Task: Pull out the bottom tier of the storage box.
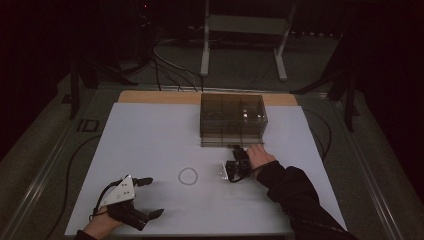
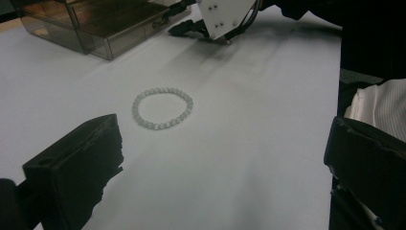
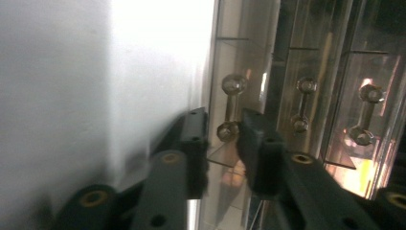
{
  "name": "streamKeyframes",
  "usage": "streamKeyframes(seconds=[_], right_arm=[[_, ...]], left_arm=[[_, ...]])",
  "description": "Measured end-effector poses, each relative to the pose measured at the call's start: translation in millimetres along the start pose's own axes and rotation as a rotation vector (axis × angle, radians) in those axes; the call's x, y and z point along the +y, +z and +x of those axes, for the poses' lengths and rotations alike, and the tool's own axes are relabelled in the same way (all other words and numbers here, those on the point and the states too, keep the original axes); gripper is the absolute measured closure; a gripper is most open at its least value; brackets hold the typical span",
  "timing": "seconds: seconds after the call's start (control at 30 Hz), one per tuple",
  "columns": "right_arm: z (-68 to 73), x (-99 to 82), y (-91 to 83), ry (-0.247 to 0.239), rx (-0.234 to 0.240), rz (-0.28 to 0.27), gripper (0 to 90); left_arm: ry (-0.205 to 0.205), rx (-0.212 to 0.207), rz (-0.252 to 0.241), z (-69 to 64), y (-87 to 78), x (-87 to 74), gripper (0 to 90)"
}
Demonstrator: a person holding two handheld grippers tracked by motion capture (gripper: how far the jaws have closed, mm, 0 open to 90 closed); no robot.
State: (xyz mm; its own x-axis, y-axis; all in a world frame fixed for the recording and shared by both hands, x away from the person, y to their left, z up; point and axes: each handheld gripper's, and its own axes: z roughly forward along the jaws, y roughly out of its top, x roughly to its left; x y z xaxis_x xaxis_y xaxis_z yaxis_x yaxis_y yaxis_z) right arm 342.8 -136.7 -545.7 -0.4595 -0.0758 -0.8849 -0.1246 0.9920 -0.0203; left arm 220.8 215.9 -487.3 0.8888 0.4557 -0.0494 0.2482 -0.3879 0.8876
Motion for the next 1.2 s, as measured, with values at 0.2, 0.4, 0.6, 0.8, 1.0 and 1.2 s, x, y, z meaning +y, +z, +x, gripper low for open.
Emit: streamKeyframes(seconds=[0.2,0.4,0.6,0.8,1.0,1.2], right_arm=[[-4.6,-1.5,-6.6,0.035,0.060,-0.027,61.0],[-20.6,-8.8,-18.1,0.151,0.199,-0.067,41.5],[-32.9,-19.2,-23.1,0.254,0.323,-0.082,21.6],[-41.7,-33.0,-27.4,0.349,0.459,-0.119,9.2],[-50.2,-48.2,-34.2,0.408,0.522,-0.130,8.7],[-58.5,-65.7,-41.1,0.479,0.540,-0.175,8.7]], left_arm=[[0.000,0.002,0.000,-0.1,-0.1,0.2,0.0],[-0.001,0.000,-0.001,-0.2,-0.1,0.3,0.0],[0.000,0.001,0.000,-0.3,0.1,0.3,0.0],[-0.001,0.000,0.001,-0.3,0.6,0.3,0.0],[0.000,0.001,0.002,-0.3,0.6,0.2,0.0],[-0.004,0.002,0.001,-0.1,0.7,0.1,0.0]])
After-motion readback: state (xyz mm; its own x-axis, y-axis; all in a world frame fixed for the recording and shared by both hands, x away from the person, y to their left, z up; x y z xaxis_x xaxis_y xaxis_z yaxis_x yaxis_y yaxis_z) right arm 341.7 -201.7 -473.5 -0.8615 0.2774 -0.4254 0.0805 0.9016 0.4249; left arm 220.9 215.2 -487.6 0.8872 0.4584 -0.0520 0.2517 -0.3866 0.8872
